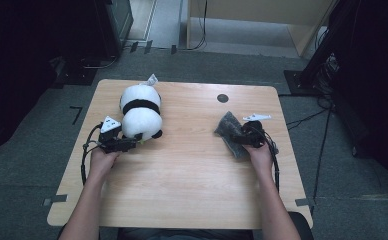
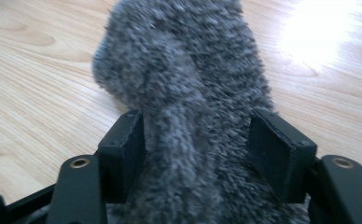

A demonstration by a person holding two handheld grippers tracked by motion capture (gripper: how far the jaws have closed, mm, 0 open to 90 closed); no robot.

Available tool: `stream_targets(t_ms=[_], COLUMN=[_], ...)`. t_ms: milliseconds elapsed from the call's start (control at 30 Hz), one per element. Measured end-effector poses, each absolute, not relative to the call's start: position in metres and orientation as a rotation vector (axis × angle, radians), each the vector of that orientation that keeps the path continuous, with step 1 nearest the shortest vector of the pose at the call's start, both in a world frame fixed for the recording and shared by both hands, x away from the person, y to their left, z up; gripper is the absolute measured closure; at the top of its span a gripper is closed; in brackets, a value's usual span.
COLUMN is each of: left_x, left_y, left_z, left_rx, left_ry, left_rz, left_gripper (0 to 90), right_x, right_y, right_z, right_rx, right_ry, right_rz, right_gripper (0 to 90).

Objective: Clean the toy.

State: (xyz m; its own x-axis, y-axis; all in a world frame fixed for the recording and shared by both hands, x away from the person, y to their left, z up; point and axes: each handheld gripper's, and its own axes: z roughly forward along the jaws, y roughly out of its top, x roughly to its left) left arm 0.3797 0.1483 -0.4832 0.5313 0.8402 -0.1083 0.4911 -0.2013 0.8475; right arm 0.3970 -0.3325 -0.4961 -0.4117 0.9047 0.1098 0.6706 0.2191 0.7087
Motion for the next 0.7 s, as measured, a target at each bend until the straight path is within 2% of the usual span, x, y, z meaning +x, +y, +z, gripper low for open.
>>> stream_targets(t_ms=[167, 700], left_x=[0.379, 0.365], left_y=[0.147, 0.153], left_z=[-0.479, -0.459], left_rx=[1.864, 1.847], left_ry=[1.120, 1.084], left_rz=[0.409, 0.446], left_gripper=[8.0, 8.9], right_x=[0.395, 0.380], right_y=[-0.328, -0.318], right_z=[-0.492, -0.472], right_rx=[1.460, 1.428], right_ry=[2.174, 2.160], right_rz=[1.044, 1.115], right_gripper=[30.8, 25.0])
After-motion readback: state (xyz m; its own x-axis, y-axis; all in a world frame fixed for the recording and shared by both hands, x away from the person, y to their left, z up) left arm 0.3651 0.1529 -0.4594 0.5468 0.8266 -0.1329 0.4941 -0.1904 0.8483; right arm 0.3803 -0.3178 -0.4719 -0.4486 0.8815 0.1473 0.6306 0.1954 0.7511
